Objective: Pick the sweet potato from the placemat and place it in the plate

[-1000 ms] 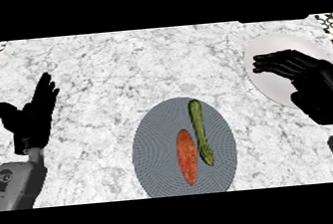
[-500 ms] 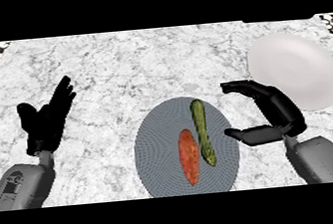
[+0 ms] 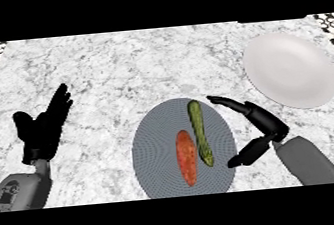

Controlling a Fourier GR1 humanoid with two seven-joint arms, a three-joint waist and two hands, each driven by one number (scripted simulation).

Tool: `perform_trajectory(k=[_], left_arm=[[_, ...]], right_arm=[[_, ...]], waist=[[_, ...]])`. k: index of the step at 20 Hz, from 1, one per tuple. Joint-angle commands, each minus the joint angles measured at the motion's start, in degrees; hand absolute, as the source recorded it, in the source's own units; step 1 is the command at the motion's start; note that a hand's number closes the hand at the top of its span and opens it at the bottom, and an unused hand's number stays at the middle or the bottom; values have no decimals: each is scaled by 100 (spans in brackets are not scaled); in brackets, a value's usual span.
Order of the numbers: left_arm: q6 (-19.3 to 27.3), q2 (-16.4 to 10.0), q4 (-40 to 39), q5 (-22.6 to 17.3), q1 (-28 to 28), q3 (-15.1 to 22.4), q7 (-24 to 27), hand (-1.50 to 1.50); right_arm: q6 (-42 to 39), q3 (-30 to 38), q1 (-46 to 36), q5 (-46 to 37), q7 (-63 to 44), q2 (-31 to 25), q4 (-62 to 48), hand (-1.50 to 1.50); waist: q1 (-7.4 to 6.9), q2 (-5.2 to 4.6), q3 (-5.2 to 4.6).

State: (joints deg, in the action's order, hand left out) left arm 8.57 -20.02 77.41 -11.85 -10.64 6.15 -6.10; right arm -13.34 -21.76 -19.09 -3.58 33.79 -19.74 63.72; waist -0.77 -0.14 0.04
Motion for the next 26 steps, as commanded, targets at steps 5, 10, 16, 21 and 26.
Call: perform_trajectory(k=[5, 10, 16, 21, 26], left_arm=[[357, 395, 503, 442, 217, 151, -289, 0], [-412, 21, -180, 47, 128, -379, 208, 0], [-329, 53, 84, 165, -103, -426, -314, 0], [-308, 227, 303, 409, 250, -354, -157, 0], [-353, 303, 217, 492, 0, -496, -358, 0]], right_arm=[[-192, -155, 17, -670, -1135, -15, 936, -150], [-783, -535, -167, -1034, -1836, -168, 1253, -150], [-493, -776, -168, -1963, -2426, 66, 1500, -150], [-654, -805, -495, -2554, -2417, 375, 785, -150], [-1251, -768, -582, -2795, -2816, 593, 1013, -150]], waist=[[80, 30, -5], [110, 25, -12], [87, 27, -5], [57, 15, -4], [68, 16, -4]])
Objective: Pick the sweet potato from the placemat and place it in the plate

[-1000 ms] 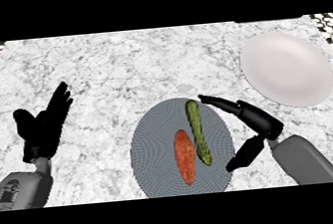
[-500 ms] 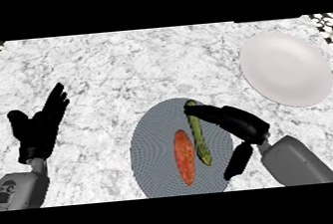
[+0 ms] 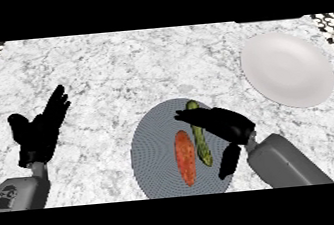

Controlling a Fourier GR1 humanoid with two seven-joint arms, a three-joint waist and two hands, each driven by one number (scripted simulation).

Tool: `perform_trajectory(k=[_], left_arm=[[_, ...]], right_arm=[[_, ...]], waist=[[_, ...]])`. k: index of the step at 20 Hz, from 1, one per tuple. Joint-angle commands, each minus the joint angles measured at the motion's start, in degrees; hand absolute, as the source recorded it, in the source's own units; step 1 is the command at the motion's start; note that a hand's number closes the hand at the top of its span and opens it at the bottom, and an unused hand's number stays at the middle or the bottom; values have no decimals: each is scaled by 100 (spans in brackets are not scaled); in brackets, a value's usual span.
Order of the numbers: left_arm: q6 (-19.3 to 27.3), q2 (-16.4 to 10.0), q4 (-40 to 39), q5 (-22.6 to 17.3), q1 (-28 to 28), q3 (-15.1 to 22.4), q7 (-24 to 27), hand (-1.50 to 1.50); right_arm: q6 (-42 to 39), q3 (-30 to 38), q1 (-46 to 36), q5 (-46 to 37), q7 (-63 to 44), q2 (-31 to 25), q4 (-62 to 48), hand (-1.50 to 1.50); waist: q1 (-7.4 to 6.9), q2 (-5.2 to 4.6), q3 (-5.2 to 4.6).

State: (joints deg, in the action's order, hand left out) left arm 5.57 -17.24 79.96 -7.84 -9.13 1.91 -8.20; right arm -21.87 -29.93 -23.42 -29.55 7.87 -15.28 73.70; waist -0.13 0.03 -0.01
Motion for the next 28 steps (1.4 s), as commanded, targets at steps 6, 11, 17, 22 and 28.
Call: perform_trajectory(k=[6, 11, 17, 22, 28], left_arm=[[-116, 88, 604, 175, 52, -178, -546, 0], [-315, 146, 334, 258, 1, -380, -340, 0], [-370, 419, -263, 362, -33, -473, 164, 0], [-285, 474, 187, 470, -36, -427, -163, 0], [-460, 383, 378, 430, 162, -552, -221, 0]], right_arm=[[-503, 147, 39, -725, -287, 490, -124, -150], [-91, -4, 409, -1362, -268, 889, -240, -150], [-302, 317, -324, -1731, -165, 1195, -911, -150], [-688, 200, -501, -1945, 69, 1288, -1173, 150], [-306, 53, -220, -2198, 654, 1502, -1372, 150]], waist=[[-10, 3, 2], [4, 1, 1], [1, -5, 0], [-10, -4, 1], [-20, -4, 2]])
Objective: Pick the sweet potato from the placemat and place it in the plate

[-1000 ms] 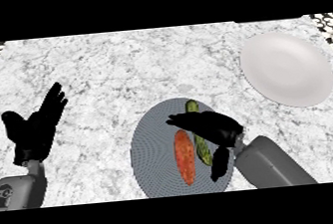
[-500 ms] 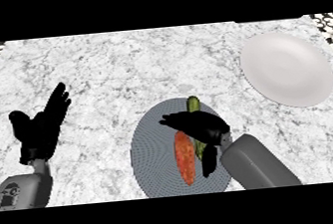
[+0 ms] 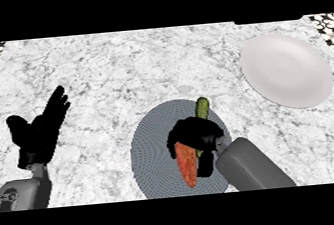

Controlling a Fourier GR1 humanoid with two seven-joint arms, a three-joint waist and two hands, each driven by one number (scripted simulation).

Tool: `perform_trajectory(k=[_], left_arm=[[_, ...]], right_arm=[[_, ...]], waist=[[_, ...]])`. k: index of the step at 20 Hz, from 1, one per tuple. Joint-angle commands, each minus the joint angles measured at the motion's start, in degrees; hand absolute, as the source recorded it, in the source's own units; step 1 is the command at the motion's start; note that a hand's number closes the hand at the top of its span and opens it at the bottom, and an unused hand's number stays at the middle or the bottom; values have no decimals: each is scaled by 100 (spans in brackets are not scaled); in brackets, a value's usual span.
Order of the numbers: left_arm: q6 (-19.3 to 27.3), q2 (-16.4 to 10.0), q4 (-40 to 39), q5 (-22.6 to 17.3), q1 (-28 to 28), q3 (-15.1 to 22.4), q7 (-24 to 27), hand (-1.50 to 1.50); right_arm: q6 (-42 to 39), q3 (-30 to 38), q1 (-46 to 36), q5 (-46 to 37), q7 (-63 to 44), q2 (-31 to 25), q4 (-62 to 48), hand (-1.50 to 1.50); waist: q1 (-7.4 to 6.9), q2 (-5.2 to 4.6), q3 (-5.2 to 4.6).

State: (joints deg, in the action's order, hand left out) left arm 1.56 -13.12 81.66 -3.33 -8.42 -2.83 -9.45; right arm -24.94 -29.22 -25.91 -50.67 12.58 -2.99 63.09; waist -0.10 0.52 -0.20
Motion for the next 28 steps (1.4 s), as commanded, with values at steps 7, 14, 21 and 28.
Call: perform_trajectory(k=[7, 14, 21, 28], left_arm=[[-67, -79, 39, 36, -276, -172, -267, 0], [8, 155, -185, 155, -188, -8, -2, 0], [-91, 30, -7, 85, 54, -105, 15, 0], [-134, 11, -133, 42, -33, -206, 9, 0]], right_arm=[[623, 610, 100, 45, -437, 290, -444, 150], [2029, 1601, -1032, -88, -2540, 297, -756, 150], [4122, 1759, -1287, -1012, -3156, 217, 47, 150], [4688, 2101, -1034, -1707, -4218, 6, 823, 150]], waist=[[-31, -61, 23], [-95, -84, 17], [-20, -30, 19], [54, -36, 18]])
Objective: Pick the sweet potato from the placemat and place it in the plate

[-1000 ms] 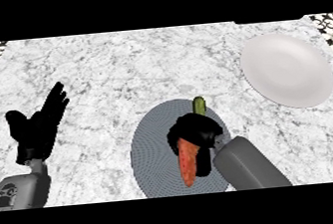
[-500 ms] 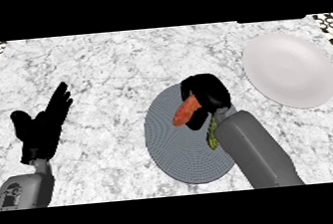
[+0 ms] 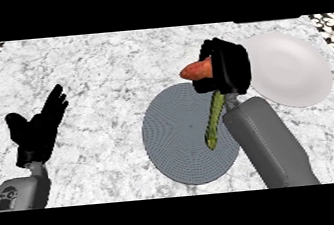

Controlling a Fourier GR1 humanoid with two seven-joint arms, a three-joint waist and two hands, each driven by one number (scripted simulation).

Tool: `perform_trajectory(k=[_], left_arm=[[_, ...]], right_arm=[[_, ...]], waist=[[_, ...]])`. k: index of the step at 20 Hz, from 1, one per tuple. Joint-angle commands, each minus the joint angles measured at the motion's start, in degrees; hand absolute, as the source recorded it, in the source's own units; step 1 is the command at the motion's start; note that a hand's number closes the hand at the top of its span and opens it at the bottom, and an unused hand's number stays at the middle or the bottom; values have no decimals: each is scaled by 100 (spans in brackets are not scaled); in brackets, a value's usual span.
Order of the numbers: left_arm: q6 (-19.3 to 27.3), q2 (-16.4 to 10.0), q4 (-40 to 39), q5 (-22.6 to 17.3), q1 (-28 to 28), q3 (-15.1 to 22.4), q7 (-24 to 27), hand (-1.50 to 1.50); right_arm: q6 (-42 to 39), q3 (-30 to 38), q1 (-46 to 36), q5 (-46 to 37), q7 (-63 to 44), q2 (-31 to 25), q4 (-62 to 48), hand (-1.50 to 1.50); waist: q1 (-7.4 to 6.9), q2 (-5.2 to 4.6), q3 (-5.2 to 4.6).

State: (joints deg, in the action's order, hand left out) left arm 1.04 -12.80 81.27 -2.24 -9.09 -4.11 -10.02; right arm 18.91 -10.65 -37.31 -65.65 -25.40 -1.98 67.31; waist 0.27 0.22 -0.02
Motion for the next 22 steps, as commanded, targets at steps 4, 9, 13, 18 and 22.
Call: perform_trajectory(k=[4, 9, 13, 18, 22], left_arm=[[-178, -142, 233, -116, 137, -146, -75, 0], [-21, 111, 183, 27, -99, 32, -179, 0], [196, 233, -27, 257, -244, 67, -84, 0], [-150, 101, -176, 74, -34, -98, 263, 0], [-166, 121, -50, 53, -71, -49, -7, 0]], right_arm=[[461, 751, 250, 182, -290, -240, 446, 150], [410, 1585, -30, 849, 139, -832, -126, 150], [588, 2049, -238, 1226, 658, -1238, -821, 150], [584, 2424, 188, 1759, 1704, -1794, -1414, 150], [-99, 2521, -101, 1795, 1941, -2303, -2367, 150]], waist=[[-41, -15, 4], [-59, -33, 4], [-70, -47, 5], [-65, -49, 5], [-99, -66, 6]])
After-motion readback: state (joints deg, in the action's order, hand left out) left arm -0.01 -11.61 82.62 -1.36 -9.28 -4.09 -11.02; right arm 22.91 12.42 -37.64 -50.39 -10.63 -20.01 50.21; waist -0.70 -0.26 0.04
